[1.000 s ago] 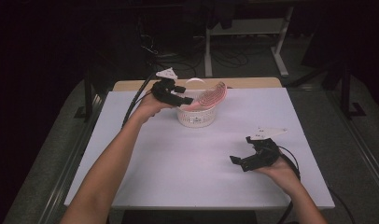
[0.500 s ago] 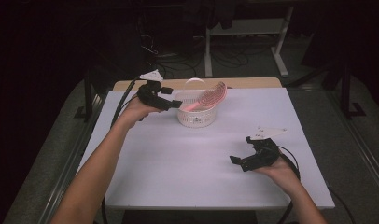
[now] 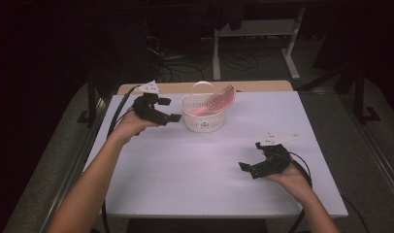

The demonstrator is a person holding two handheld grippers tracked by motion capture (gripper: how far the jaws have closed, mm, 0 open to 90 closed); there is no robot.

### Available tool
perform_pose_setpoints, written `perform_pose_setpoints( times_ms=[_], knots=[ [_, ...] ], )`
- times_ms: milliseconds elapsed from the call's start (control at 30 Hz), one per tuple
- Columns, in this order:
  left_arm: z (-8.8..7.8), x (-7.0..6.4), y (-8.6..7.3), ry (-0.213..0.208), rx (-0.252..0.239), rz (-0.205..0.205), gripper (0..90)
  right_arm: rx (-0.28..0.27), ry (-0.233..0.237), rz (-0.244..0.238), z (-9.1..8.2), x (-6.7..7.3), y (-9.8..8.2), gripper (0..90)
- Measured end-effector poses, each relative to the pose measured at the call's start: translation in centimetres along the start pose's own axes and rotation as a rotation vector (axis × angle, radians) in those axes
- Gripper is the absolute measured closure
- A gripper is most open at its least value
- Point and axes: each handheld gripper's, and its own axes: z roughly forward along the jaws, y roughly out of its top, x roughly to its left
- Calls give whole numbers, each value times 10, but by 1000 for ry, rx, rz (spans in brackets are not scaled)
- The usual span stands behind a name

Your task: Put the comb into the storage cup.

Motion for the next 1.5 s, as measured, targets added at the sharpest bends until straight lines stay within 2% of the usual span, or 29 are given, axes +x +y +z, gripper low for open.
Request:
perform_pose_setpoints(
  times_ms=[267,500,567,667,833,933,1133,1300,1500],
  knots=[
    [-11,-17,-20,19,8,4,101,-3,-5,1,-1,1,0,1],
    [-16,-34,-51,22,-19,-19,100,-4,-3,5,0,0,-2,1],
    [-16,-36,-58,22,6,-19,99,-3,-2,4,0,0,-3,1],
    [-20,-38,-67,24,-15,-39,99,-3,-1,10,0,0,-5,1],
    [-26,-42,-77,35,-30,-47,98,-10,-2,11,-1,0,-7,2],
    [-28,-46,-84,42,-35,-48,66,-8,-1,17,-1,0,-9,1],
    [-33,-55,-99,33,-29,-55,0,-6,-1,18,-1,0,-12,2],
    [-40,-59,-110,41,-34,-58,0,-6,-3,18,-1,1,-12,1],
    [-43,-67,-124,47,-39,-79,0,-6,-4,17,-1,1,-12,1]
  ],
)
